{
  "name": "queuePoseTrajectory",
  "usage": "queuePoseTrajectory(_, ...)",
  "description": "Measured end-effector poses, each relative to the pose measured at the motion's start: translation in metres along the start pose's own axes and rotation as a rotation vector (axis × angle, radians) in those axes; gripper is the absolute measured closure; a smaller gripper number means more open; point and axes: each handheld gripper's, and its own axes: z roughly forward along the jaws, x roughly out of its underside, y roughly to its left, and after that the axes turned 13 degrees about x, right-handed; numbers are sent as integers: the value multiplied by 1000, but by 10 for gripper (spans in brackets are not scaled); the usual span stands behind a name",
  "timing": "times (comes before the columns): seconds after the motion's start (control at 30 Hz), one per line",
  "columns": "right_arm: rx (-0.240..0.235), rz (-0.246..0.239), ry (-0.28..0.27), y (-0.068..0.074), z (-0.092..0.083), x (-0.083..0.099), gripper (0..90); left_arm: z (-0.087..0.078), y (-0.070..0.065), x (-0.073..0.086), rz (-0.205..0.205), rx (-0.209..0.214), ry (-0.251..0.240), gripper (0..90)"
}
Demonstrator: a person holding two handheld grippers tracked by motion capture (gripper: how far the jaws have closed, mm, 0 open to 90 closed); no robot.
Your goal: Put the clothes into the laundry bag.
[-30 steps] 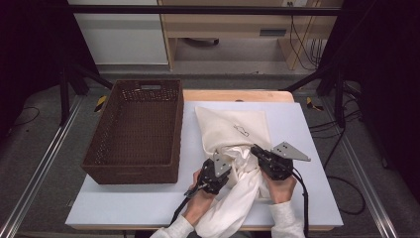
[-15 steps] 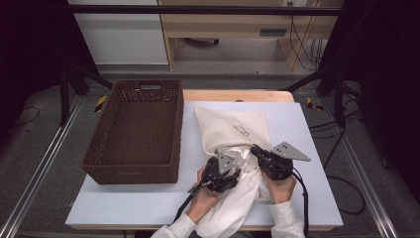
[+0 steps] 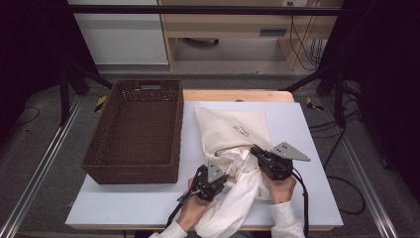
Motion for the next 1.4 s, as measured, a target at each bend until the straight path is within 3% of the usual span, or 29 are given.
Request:
queuePoseTrajectory(0.1,0,0,1,1,0,0,872,-2,-6,9,14,-17,9,838)
queuePoseTrajectory(0.17,-2,-2,4,2,0,0,872,-2,-5,7,17,-31,-1,780)
queuePoseTrajectory(0.27,0,-5,4,2,1,0,871,1,-3,-9,33,-35,-25,600)
queuePoseTrajectory(0.37,-1,-4,4,2,1,0,872,13,0,-27,71,-93,0,556)
queuePoseTrajectory(0.43,-2,-6,3,2,0,0,871,19,6,-30,42,-72,35,623)
queuePoseTrajectory(0.5,-3,-7,2,2,0,0,871,18,9,-26,50,-81,64,716)
queuePoseTrajectory(0.57,-8,-6,3,2,0,0,871,10,10,-19,42,-84,54,838)
queuePoseTrajectory(0.7,-2,-7,3,2,0,0,872,-17,11,1,30,-82,23,862)
queuePoseTrajectory(0.8,-4,-4,2,1,-1,0,871,-29,9,16,21,-69,23,843)
queuePoseTrajectory(0.87,-3,-3,4,2,0,0,871,-30,7,21,27,-76,20,797)
queuePoseTrajectory(1.0,-3,-6,6,4,-1,0,871,-23,5,8,32,-84,-23,457)
queuePoseTrajectory(1.07,-4,-7,5,4,0,0,871,-15,1,-4,66,-113,-30,379)
queuePoseTrajectory(1.13,-6,-5,7,3,-1,0,871,-11,0,-10,77,-125,-18,424)
queuePoseTrajectory(1.27,-7,-12,5,3,-2,0,871,-23,1,-6,78,-140,-46,810)
queuePoseTrajectory(1.4,-10,-11,9,4,-1,0,871,-45,7,11,55,-163,-38,853)
